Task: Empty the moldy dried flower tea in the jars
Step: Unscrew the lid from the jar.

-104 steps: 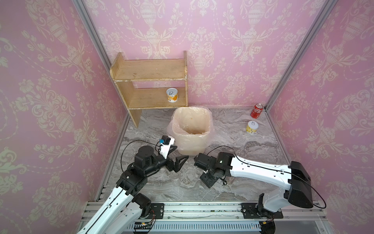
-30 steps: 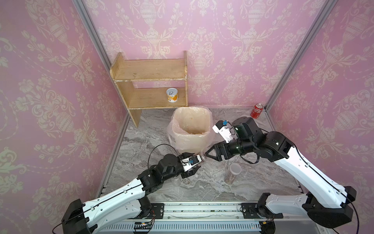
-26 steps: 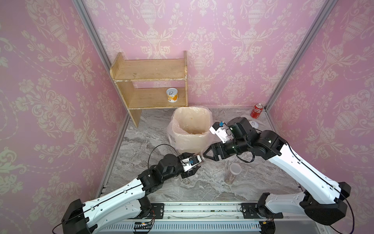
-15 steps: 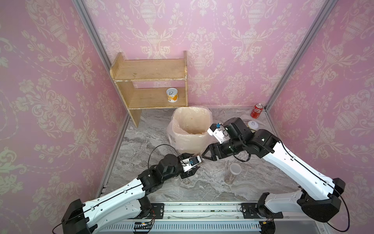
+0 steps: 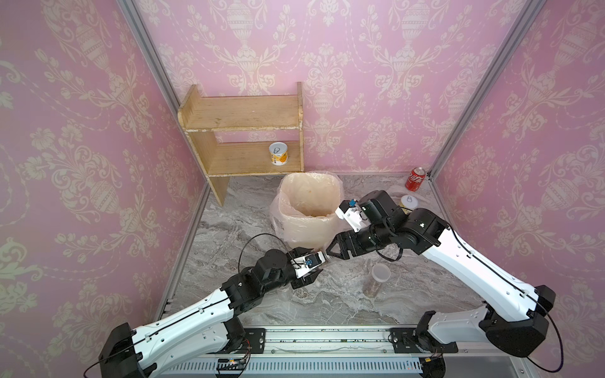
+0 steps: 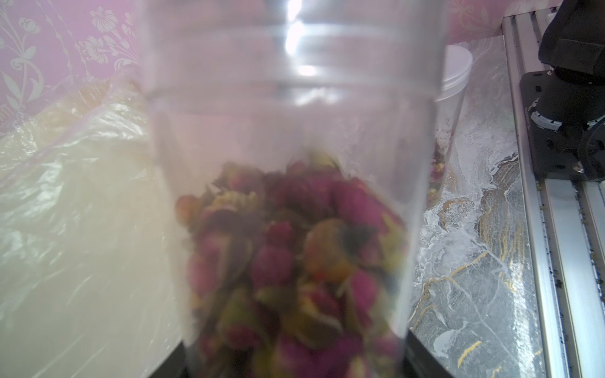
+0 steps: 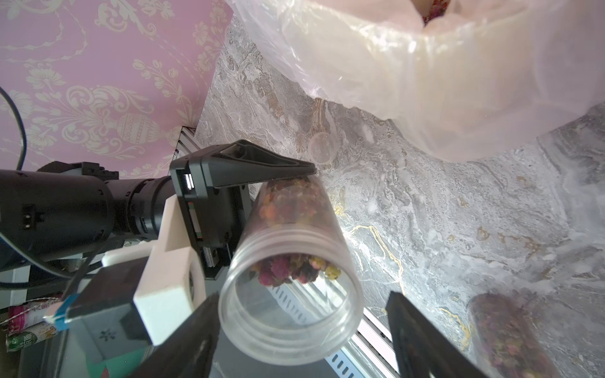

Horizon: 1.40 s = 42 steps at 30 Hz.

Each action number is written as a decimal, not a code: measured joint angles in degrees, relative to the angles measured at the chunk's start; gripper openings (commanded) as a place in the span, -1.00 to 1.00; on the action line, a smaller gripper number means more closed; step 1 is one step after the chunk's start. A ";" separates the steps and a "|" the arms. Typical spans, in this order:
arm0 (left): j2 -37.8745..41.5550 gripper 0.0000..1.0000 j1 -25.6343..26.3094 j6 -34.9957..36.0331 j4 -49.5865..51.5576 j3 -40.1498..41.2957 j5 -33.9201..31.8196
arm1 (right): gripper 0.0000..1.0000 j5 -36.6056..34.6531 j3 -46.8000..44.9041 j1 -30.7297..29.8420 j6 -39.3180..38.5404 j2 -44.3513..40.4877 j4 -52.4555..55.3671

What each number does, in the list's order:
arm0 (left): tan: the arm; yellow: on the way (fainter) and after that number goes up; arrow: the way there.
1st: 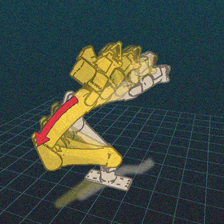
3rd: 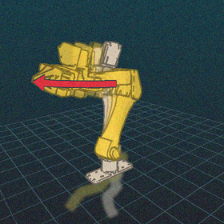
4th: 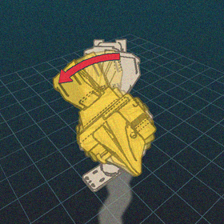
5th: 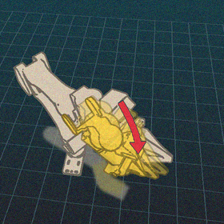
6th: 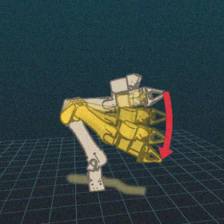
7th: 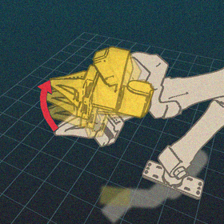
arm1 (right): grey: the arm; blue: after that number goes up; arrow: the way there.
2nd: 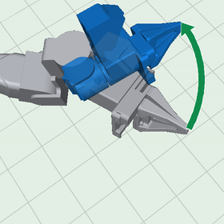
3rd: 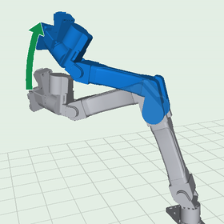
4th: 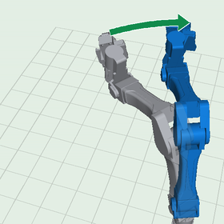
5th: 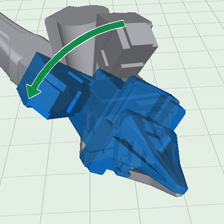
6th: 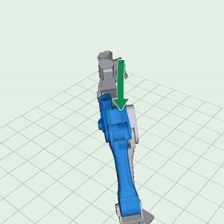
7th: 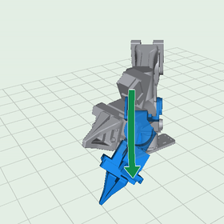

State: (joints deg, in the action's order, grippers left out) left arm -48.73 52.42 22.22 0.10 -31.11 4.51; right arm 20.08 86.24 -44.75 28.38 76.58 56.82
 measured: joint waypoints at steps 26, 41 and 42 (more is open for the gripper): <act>-0.11 -0.44 -0.55 -4.13 0.44 0.42 5.29 | -0.35 5.75 7.85 0.76 -28.92 7.15 8.87; -0.87 -0.43 -4.26 -12.00 -5.42 1.73 19.17 | 0.37 7.74 14.19 0.63 -67.23 9.07 14.43; -0.87 -0.43 -4.26 -12.04 -5.57 1.81 18.99 | 0.43 7.74 14.19 0.61 -66.71 9.05 14.27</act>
State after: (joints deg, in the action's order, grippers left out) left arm -49.60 48.16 10.17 -5.48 -29.30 23.51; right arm 27.81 100.42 -44.14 -38.33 85.62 71.09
